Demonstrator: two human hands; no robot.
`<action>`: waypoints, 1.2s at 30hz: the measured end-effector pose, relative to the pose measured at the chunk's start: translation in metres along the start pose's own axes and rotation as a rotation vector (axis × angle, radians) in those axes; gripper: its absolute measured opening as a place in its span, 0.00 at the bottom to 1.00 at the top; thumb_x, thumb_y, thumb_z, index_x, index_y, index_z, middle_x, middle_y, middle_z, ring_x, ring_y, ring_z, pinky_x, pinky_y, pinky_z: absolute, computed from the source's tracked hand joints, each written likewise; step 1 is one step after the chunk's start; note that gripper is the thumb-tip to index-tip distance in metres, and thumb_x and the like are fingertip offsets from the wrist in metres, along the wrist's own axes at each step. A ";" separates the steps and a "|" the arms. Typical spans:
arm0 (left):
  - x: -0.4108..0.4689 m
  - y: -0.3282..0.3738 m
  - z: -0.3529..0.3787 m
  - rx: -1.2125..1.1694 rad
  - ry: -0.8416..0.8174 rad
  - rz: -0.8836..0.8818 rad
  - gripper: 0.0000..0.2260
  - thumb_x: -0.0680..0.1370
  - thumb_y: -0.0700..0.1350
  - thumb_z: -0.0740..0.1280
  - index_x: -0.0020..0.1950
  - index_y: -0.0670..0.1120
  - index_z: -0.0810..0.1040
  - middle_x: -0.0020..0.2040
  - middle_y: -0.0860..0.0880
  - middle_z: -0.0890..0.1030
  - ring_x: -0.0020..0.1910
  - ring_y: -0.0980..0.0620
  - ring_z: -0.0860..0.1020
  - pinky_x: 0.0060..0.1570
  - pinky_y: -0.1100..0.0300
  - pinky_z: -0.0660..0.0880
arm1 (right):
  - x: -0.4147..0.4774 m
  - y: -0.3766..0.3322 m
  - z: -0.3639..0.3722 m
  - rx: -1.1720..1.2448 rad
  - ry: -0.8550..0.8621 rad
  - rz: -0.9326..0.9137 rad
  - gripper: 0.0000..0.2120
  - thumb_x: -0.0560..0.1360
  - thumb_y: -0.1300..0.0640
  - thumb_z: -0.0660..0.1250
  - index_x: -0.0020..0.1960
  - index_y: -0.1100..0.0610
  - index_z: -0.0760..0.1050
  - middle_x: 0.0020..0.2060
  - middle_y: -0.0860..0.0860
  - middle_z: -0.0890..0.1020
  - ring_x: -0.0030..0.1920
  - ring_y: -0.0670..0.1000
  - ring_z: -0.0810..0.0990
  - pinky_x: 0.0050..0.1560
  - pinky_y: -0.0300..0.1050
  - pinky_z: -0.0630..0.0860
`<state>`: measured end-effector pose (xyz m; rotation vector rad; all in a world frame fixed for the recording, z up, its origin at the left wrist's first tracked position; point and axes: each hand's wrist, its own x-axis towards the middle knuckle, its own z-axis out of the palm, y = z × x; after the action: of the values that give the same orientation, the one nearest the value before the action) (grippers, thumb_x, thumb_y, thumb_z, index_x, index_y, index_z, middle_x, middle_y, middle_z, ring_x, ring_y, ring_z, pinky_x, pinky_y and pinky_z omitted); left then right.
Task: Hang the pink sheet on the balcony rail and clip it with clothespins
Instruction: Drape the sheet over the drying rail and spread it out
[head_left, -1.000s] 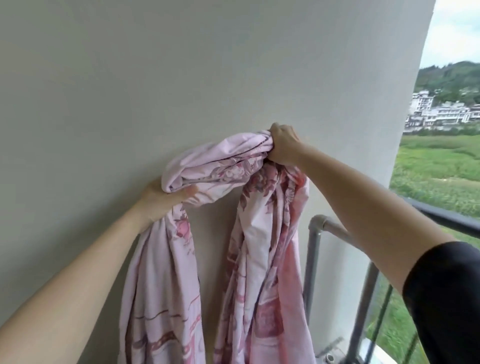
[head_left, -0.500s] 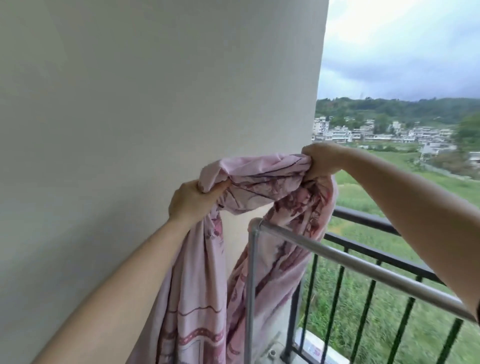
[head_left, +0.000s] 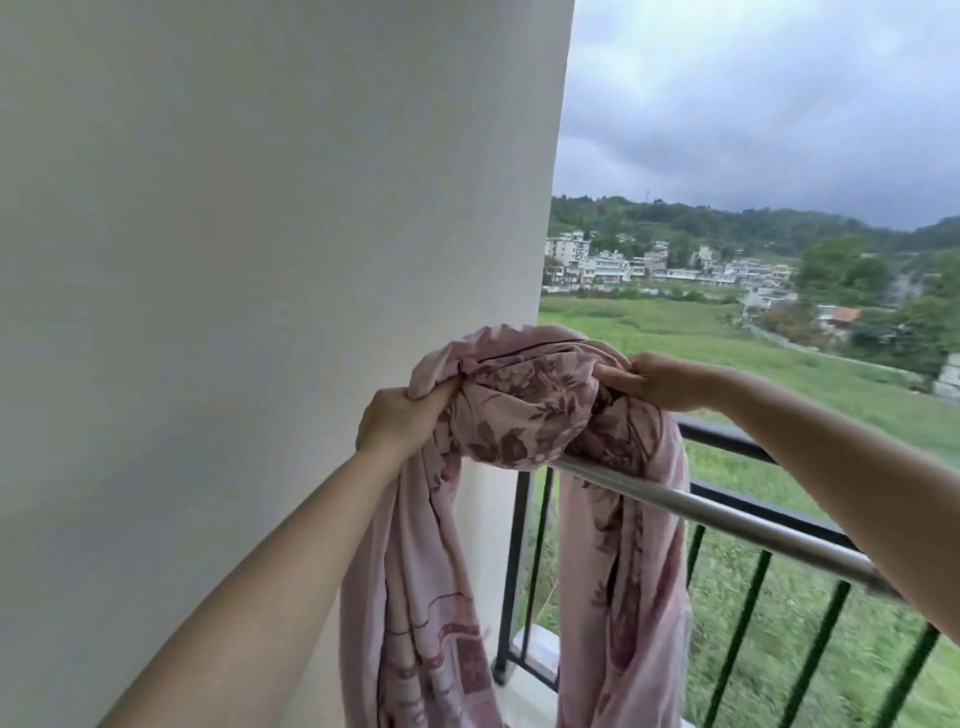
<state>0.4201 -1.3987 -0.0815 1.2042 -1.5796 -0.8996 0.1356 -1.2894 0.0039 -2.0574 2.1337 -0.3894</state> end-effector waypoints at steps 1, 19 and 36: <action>-0.011 0.007 0.006 -0.007 -0.014 0.000 0.28 0.63 0.73 0.65 0.41 0.49 0.85 0.40 0.51 0.85 0.41 0.51 0.83 0.45 0.54 0.79 | -0.012 0.006 -0.004 0.015 0.014 0.013 0.26 0.71 0.31 0.50 0.42 0.48 0.78 0.39 0.46 0.82 0.41 0.47 0.80 0.49 0.43 0.77; -0.307 0.108 0.217 -0.241 -0.205 -0.132 0.25 0.70 0.67 0.69 0.51 0.46 0.84 0.48 0.50 0.85 0.48 0.53 0.82 0.50 0.57 0.76 | -0.307 0.211 -0.027 0.248 -0.040 0.175 0.49 0.61 0.17 0.52 0.60 0.55 0.79 0.54 0.55 0.83 0.55 0.55 0.82 0.58 0.52 0.78; -0.374 0.104 0.243 -0.439 -0.506 -0.147 0.19 0.79 0.62 0.62 0.55 0.48 0.81 0.46 0.49 0.84 0.41 0.52 0.81 0.37 0.60 0.76 | -0.444 0.160 0.047 0.023 0.727 0.109 0.18 0.80 0.45 0.61 0.37 0.53 0.78 0.24 0.45 0.76 0.21 0.45 0.70 0.23 0.38 0.66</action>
<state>0.1935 -1.0068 -0.1473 0.8198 -1.5643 -1.6478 0.0163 -0.8469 -0.1182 -1.9599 2.5615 -1.3015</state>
